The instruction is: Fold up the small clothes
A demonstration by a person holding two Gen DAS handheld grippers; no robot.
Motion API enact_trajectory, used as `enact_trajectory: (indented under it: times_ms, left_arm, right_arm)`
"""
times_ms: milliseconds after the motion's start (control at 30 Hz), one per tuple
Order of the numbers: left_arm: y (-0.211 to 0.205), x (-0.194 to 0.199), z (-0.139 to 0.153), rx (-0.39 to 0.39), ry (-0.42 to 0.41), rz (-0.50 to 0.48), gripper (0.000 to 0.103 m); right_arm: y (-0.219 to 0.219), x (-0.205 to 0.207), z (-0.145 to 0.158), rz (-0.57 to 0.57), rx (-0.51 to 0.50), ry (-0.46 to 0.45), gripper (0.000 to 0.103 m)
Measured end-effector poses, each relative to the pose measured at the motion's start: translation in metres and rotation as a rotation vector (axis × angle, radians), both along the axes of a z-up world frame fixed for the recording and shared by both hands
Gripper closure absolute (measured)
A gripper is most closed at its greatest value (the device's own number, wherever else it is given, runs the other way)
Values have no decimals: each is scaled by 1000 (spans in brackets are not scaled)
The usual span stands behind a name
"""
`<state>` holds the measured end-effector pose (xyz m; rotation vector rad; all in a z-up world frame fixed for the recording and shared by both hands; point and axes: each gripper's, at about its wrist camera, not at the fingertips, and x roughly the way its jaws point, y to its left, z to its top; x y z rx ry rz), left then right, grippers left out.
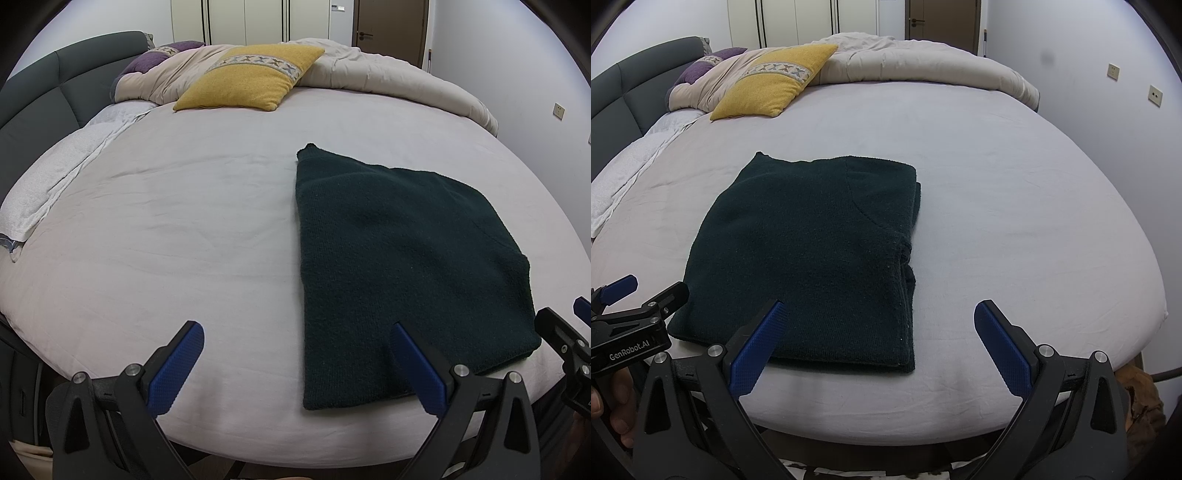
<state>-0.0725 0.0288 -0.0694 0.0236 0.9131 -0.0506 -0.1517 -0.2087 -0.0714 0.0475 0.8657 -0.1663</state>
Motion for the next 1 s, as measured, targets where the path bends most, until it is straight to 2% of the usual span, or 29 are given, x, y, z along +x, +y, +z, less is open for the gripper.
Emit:
enact_trajectory:
  times_ms: [1000]
  left_arm:
    - [1,-2,-2,12,-10,-13,0]
  right_arm:
    - [9,-4,-1,-1,7,6,0]
